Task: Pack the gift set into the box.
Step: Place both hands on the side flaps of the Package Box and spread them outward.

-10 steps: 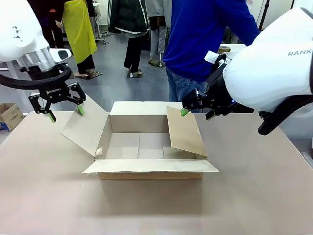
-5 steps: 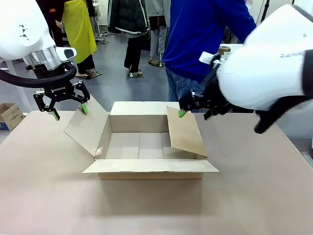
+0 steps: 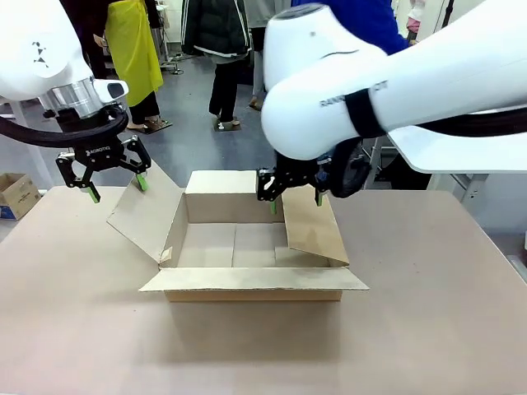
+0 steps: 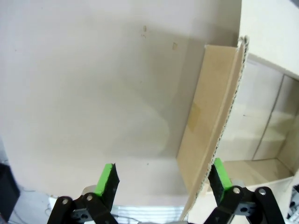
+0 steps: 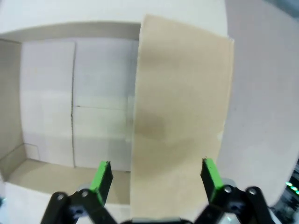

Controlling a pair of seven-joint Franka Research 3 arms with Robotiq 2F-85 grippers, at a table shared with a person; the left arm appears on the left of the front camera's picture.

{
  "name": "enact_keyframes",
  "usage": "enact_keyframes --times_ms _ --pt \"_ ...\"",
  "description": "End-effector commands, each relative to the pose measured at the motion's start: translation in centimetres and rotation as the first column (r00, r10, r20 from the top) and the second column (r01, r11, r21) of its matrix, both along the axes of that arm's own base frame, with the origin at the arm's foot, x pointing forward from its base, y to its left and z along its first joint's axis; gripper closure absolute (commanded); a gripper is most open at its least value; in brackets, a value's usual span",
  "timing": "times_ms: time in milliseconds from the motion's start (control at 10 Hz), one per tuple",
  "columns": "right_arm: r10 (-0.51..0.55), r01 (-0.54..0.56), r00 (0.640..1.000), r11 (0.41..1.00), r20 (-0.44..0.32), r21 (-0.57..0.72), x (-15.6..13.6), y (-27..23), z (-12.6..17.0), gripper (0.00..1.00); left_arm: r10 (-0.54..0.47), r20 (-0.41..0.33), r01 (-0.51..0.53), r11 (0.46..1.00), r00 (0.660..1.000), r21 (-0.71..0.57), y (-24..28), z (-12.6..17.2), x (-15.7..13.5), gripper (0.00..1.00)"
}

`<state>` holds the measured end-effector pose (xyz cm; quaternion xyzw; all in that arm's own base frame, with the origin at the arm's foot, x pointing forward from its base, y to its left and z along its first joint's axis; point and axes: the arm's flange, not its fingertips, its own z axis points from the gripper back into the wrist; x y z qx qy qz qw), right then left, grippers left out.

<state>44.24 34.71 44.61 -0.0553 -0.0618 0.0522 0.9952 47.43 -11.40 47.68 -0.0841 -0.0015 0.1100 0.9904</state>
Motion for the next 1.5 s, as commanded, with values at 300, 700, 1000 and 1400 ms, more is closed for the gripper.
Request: enact_keyframes --times_ms 300,700,1000,1400 --pt "-0.118 0.11 0.992 0.981 -0.038 -0.158 2.3 2.7 -3.2 0.0 0.012 -0.002 -0.012 1.0 1.0 0.021 0.1 0.3 0.0 0.0" --pt "-0.236 0.23 0.972 0.95 0.001 -0.21 1.4 -2.0 -2.0 0.0 0.012 -0.002 -0.012 1.0 1.0 0.021 0.1 0.3 0.0 0.0" --pt "-0.326 0.337 0.94 0.934 0.103 -0.119 0.2 -6.0 1.5 0.0 0.012 -0.002 -0.012 1.0 1.0 0.021 0.1 0.3 0.0 0.0" --pt "-0.389 0.386 0.917 0.921 0.088 0.043 -1.5 -12.4 3.4 0.0 0.012 -0.002 -0.012 1.0 1.0 0.021 0.1 0.3 0.0 0.0"
